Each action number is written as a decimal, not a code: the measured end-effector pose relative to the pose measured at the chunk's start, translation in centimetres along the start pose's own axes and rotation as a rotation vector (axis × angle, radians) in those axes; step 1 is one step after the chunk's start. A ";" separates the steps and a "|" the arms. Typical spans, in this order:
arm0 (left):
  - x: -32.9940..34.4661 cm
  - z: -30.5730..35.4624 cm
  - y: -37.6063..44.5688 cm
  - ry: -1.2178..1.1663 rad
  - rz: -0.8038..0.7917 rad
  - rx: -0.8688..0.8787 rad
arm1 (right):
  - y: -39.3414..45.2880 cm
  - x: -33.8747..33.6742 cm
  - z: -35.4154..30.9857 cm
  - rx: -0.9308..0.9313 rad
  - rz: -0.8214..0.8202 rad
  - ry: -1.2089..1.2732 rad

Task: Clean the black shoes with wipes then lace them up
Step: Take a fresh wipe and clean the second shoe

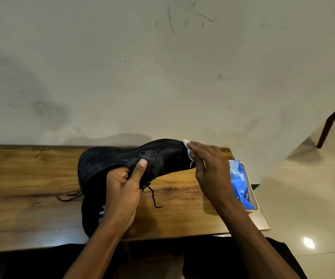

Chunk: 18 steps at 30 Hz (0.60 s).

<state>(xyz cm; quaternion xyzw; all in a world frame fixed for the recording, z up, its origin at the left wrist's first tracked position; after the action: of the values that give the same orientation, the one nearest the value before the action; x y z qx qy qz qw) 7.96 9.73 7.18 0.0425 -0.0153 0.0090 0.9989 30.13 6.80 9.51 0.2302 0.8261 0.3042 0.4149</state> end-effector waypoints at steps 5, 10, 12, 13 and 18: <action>-0.6 -0.3 0.5 -0.224 0.050 -0.164 | -0.6 -0.8 0.8 0.312 0.073 0.229; -0.1 -0.2 0.5 -0.487 0.032 -0.322 | -0.8 0.0 0.9 0.552 0.144 0.454; 0.1 0.2 0.5 -0.530 0.009 -0.334 | -0.4 -0.5 0.4 0.547 0.205 0.520; 0.2 0.3 0.5 -0.544 0.003 -0.336 | -0.1 -0.9 0.1 0.514 0.231 0.518; 0.6 0.5 0.2 -0.613 -0.034 -0.368 | 0.7 -2.4 -1.4 0.314 0.318 0.404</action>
<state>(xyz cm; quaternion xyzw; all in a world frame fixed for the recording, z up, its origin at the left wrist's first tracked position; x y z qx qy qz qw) 8.50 9.89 7.72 -0.1371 -0.3148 -0.0235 0.9389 30.38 5.36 11.95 0.3527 0.8825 0.2734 0.1487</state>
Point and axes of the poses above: each hand's wrist, its own y-axis towards the middle knuckle, its own x-axis out of the palm, z = x × y, the point moved 6 cm from there along y, towards the middle knuckle, and after that the axes turned 9 degrees about y, right-handed, at the moved point
